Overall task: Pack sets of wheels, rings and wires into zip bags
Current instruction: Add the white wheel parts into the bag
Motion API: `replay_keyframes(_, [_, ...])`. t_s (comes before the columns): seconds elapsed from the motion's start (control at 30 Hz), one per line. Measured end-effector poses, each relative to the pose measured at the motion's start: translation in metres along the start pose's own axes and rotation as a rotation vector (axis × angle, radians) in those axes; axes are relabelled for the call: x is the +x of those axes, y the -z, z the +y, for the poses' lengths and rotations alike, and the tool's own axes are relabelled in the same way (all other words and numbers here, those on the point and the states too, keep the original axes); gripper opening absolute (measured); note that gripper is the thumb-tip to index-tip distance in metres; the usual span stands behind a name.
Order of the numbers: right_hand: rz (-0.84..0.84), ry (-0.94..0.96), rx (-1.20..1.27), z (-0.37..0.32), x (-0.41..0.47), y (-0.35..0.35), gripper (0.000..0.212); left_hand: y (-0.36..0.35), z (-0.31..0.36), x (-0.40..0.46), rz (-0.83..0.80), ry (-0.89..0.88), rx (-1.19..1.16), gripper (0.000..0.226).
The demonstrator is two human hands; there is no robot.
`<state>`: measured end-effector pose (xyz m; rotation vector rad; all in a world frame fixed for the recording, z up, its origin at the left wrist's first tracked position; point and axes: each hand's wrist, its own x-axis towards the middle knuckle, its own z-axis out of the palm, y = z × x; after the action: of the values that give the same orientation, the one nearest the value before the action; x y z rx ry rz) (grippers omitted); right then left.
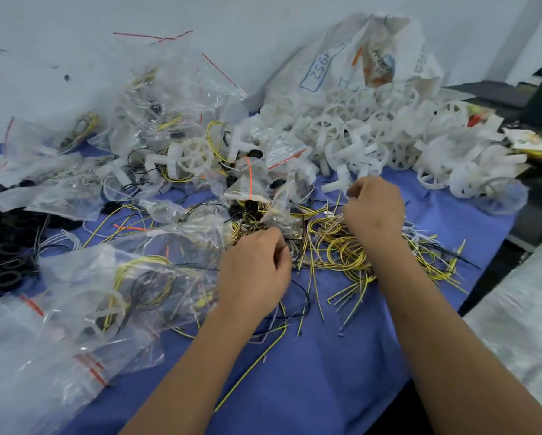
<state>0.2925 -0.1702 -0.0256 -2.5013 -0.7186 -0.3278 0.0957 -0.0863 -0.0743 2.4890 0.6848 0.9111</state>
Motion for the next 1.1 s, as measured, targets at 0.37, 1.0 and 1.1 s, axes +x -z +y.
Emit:
replay_keyframes(0.37, [-0.261,0.02,-0.196,0.016,0.02,-0.016,0.031,-0.007,-0.002,0.0,-0.027,0.042,-0.015,0.018])
replay_keyframes(1.0, [-0.242,0.168,0.111,0.001,0.014,0.034,0.015,-0.005,-0.003,-0.003,-0.015,0.075,-0.094,0.016])
replay_keyframes(1.1, [-0.323,0.153,0.078,0.001,0.016,0.044,0.011,-0.005,-0.004,-0.003,-0.017,0.076,-0.107,0.017])
